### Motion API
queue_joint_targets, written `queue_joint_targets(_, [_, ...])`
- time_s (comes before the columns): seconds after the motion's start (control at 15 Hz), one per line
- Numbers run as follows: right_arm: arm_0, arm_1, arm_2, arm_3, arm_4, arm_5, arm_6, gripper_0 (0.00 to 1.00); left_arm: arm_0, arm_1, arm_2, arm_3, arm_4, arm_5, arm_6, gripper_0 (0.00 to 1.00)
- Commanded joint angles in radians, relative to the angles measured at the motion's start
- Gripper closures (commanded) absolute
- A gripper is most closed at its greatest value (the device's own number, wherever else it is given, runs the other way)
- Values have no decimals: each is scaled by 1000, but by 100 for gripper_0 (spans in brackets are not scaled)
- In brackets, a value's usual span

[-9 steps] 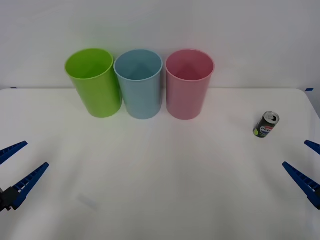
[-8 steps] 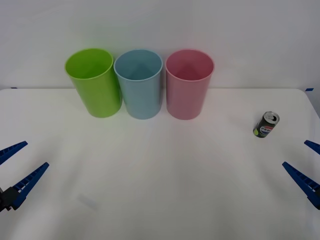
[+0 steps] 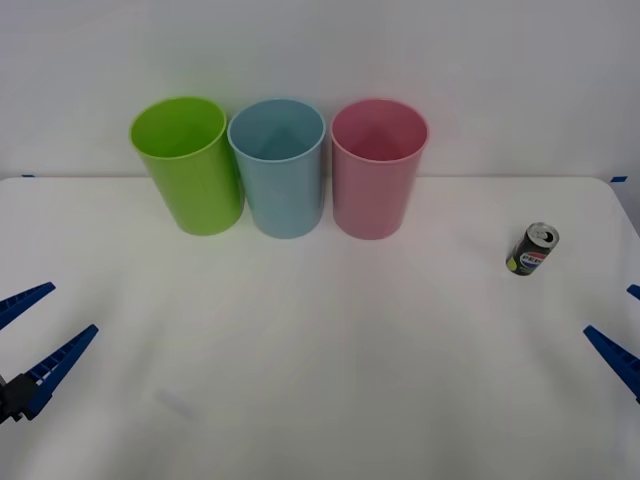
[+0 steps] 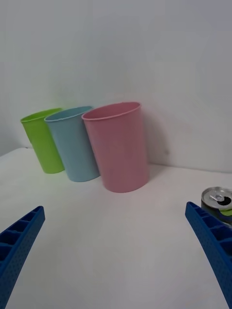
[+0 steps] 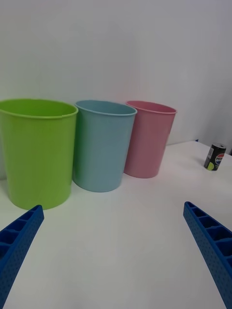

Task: Grasp the object on the table and drop it into the matching bin: aluminum can to the light blue bin, PET bottle to the pink bin.

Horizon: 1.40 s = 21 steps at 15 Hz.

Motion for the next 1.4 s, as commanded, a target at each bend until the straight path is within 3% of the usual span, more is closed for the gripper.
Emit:
queue_joint_targets(0.07, [0,0,1,45,0,5,24,0,0,0,0,0,0,0,0,0])
queue_joint_targets(0.53, [-58,0,35,219,0,27,288,0,0,0,0,0,0,0,0,0])
queue_joint_targets(0.87, [-112,0,93,314,0,70,307,0,0,0,0,0,0,0,0,0])
queue_joint_targets(1.4, [-205,61,168,334,23,352,323,0,0,0,0,0,0,0,0,0])
